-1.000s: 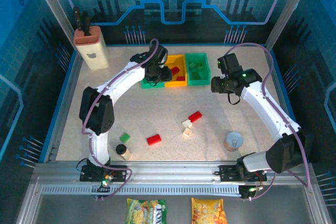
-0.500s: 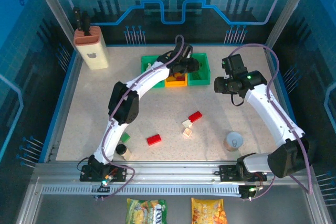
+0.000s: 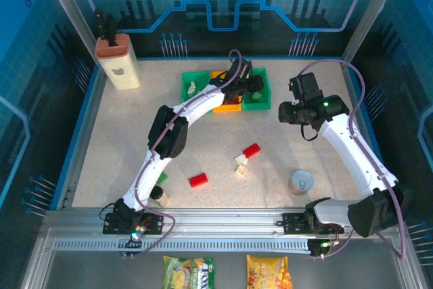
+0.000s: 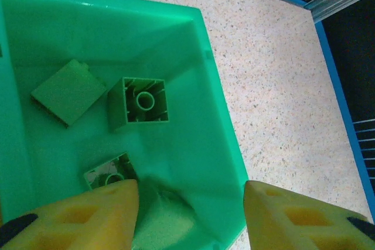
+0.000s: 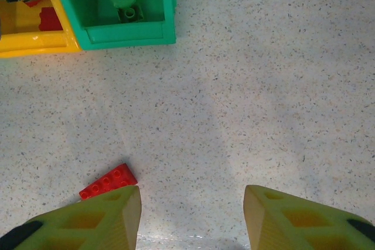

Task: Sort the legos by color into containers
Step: Place the lego in the container, then move the lego to the bottom-left of the table.

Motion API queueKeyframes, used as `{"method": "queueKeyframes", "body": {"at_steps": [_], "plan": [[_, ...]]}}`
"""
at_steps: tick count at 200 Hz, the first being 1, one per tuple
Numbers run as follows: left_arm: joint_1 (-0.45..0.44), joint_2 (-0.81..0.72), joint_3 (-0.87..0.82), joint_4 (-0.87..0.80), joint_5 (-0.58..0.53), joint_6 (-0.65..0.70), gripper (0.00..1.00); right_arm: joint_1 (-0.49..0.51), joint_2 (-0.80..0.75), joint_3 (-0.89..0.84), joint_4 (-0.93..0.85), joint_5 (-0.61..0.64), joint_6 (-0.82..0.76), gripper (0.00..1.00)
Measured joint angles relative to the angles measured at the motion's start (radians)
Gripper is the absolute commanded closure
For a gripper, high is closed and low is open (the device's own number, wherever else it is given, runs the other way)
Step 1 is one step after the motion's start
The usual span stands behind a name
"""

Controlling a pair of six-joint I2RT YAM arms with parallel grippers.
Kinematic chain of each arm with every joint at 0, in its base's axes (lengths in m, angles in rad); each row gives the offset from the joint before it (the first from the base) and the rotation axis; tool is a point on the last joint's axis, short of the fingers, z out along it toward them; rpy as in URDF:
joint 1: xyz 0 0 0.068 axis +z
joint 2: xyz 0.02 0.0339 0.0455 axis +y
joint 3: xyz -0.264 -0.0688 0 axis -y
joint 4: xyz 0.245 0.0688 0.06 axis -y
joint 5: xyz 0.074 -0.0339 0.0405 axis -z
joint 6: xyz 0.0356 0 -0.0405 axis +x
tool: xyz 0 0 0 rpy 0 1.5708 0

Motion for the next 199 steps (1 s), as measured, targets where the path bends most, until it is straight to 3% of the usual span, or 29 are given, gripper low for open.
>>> {"method": "queueKeyframes", "body": {"at_steps": [80,139,199], "plan": [[-0.003,-0.041,-0.048,0.025,0.021,0.027,0.48,0.0,-0.006,-0.01,-0.007,-0.009,0.008,0.49],[-0.004,-0.232,-0.203,-0.04,0.055,0.143,0.48,0.006,0.041,-0.01,-0.006,-0.036,0.008,0.49],[-0.003,-0.401,-0.348,-0.213,0.051,0.254,0.48,0.061,0.101,-0.01,0.005,-0.072,0.007,0.47]]}}
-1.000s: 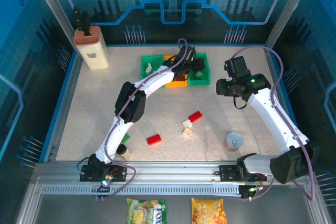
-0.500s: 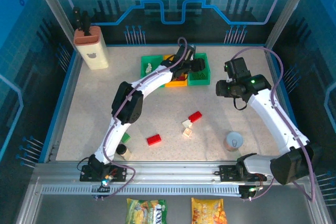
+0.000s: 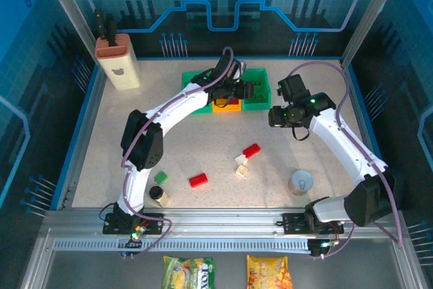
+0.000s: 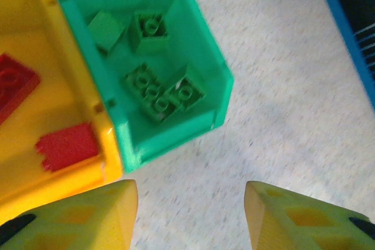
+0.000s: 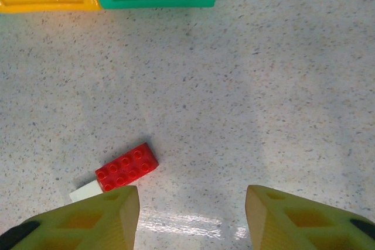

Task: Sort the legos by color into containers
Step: Move the lego to the bottom-left of the table.

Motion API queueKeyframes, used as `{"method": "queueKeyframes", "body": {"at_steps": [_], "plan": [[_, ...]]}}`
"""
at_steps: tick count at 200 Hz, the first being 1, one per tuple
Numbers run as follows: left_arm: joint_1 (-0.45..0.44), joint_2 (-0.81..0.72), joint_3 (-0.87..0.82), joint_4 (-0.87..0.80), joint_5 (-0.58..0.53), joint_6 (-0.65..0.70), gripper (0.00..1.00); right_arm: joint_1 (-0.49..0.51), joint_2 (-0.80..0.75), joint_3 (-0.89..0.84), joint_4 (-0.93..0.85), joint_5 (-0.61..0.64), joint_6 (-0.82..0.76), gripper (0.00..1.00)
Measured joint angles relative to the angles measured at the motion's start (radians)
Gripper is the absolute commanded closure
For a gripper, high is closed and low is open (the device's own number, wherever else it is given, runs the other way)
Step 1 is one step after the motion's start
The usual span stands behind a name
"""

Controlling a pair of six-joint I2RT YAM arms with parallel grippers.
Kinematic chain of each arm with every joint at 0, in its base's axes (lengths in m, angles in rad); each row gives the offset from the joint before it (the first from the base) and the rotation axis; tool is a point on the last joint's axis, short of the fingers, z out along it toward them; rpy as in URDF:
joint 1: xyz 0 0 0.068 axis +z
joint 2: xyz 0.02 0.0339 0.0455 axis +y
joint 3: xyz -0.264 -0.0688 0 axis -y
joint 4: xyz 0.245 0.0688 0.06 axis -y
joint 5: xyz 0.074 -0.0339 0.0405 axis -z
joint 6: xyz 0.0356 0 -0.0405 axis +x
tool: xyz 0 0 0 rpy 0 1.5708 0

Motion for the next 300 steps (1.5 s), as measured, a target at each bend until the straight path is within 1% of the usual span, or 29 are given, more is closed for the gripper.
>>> {"method": "queueKeyframes", "body": {"at_steps": [62,110,164,192,203,217,235,249,300], "plan": [[0.0,-0.197,-0.227,-0.15,-0.018,0.063,0.48,0.063,0.038,-0.035,0.013,-0.019,0.0,0.47],[0.0,-0.335,-0.385,-0.271,-0.072,0.084,0.48,0.079,0.061,-0.051,0.014,-0.026,0.001,0.47],[0.0,-0.422,-0.531,-0.434,-0.117,0.084,0.48,0.088,0.076,-0.061,0.014,-0.026,0.0,0.46],[0.0,-0.446,-0.596,-0.527,-0.167,0.075,0.44,0.088,0.082,-0.064,0.018,-0.026,-0.002,0.46],[0.0,-0.458,-0.625,-0.562,-0.184,0.056,0.42,0.088,0.084,-0.065,0.021,-0.026,-0.004,0.47],[0.0,-0.469,-0.658,-0.599,-0.198,0.027,0.36,0.088,0.086,-0.069,0.026,-0.027,-0.007,0.46],[0.0,-0.486,-0.713,-0.622,-0.21,-0.018,0.34,0.088,0.088,-0.074,0.037,-0.031,-0.011,0.46],[0.0,-0.5,-0.758,-0.637,-0.213,-0.055,0.29,0.088,0.088,-0.082,0.043,-0.033,-0.015,0.46],[0.021,-0.552,-0.906,-0.648,-0.215,-0.17,0.27,0.088,0.09,-0.087,0.064,-0.038,-0.033,0.46]]}}
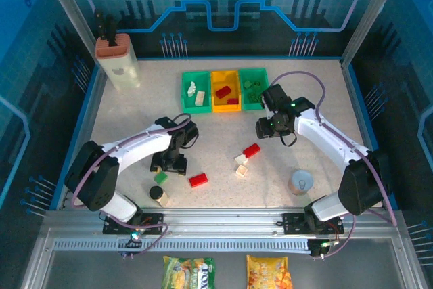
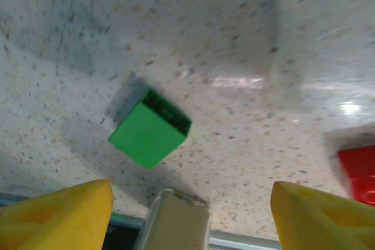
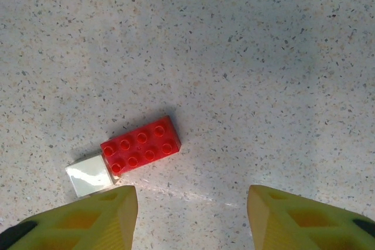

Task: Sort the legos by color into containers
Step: Move the lego to the bottom-left of the table.

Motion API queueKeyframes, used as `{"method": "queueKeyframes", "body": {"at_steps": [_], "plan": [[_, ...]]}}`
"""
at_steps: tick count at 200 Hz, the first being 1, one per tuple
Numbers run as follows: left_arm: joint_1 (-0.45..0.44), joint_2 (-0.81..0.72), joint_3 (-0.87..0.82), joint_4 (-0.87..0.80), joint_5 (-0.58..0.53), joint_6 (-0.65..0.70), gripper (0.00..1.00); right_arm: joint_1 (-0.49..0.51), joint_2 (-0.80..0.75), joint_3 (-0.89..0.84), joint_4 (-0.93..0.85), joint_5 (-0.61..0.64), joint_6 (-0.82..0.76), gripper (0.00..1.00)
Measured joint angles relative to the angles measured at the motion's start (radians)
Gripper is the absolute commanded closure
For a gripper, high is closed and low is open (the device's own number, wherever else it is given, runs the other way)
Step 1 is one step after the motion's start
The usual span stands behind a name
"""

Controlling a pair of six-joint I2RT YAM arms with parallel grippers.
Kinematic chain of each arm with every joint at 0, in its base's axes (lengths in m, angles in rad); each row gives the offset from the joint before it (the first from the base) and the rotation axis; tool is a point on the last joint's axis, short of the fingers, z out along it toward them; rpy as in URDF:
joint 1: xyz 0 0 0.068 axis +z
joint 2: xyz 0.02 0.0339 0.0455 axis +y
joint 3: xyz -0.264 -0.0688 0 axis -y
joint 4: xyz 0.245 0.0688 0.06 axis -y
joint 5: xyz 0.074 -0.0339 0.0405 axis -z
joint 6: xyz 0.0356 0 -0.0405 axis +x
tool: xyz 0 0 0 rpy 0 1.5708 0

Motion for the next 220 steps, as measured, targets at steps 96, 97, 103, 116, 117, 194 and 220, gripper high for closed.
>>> {"method": "queueKeyframes", "body": {"at_steps": [96,97,103,116,117,194,220], "plan": [[0.166,-0.089,-0.197,0.156,0.065,-0.147,0.32,0.0,0.001,-0.05,0.027,-0.013,-0.009,0.46],[0.167,-0.09,-0.2,0.158,0.067,-0.147,0.31,0.0,0.001,-0.05,0.028,-0.014,-0.009,0.46],[0.18,-0.099,-0.214,0.171,0.078,-0.149,0.32,0.0,0.0,-0.051,0.03,-0.015,-0.009,0.46],[0.199,-0.11,-0.235,0.198,0.1,-0.153,0.32,0.0,0.0,-0.055,0.03,-0.015,-0.009,0.46],[0.201,-0.111,-0.238,0.201,0.103,-0.154,0.33,0.0,0.0,-0.056,0.03,-0.015,-0.009,0.46],[0.223,-0.112,-0.253,0.319,0.187,-0.165,0.45,-0.002,-0.005,-0.061,0.029,-0.015,-0.008,0.46],[0.223,-0.092,-0.233,0.328,0.203,-0.16,0.47,-0.002,-0.013,-0.061,0.029,-0.014,-0.009,0.46]]}}
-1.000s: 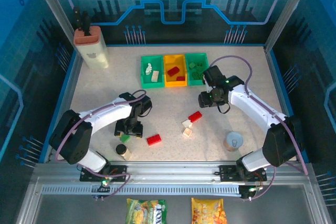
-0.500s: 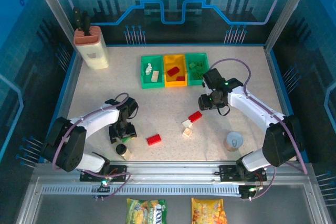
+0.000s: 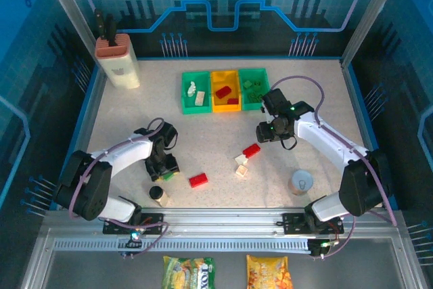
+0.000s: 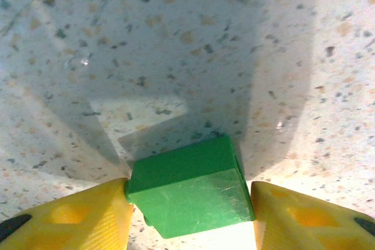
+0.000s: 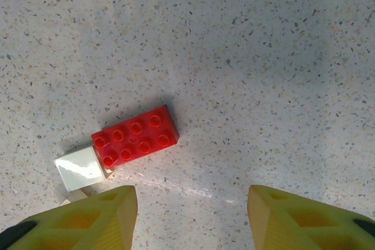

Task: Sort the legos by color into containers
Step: Move the lego to the bottom-left of the table, then pick up the lego from the bottom-left of the table.

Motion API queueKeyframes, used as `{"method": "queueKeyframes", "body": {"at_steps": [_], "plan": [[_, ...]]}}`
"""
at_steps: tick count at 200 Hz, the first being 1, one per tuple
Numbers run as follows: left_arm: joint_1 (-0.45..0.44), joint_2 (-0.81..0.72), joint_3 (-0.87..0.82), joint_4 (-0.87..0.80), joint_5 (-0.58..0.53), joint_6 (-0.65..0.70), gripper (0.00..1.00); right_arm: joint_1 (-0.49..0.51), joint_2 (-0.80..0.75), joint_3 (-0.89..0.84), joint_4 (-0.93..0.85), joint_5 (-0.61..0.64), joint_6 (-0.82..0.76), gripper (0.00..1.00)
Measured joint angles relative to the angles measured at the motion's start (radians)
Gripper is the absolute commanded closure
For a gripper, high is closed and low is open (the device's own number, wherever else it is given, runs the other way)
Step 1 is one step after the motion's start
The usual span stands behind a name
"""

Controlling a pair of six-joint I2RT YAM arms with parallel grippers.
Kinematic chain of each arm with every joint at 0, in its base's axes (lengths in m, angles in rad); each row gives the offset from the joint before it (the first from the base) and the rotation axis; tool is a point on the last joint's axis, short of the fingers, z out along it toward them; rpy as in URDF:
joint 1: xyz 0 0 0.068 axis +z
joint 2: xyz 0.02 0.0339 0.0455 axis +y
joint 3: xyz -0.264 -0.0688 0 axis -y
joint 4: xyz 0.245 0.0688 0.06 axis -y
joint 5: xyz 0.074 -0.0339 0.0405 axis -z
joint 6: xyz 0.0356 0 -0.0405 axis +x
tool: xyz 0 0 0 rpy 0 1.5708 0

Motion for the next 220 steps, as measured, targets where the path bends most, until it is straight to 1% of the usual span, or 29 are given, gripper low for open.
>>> {"method": "queueKeyframes", "body": {"at_steps": [27,98,128,174,220], "plan": [[0.0,0.029,0.035,0.019,0.009,0.022,0.41,-0.001,-0.006,0.0,-0.001,0.0,0.0,0.46],[-0.002,0.046,0.091,0.037,0.016,0.043,0.4,-0.006,-0.022,0.0,-0.011,0.0,0.001,0.46],[-0.014,0.084,0.12,0.034,0.021,0.048,0.4,-0.006,-0.023,0.0,-0.013,0.0,0.001,0.46],[-0.074,0.108,0.154,-0.008,-0.041,0.069,0.38,-0.006,-0.03,0.0,-0.028,0.001,0.001,0.46],[-0.076,0.071,0.159,-0.051,-0.074,0.068,0.35,-0.006,-0.031,0.0,-0.03,0.001,0.001,0.46]]}}
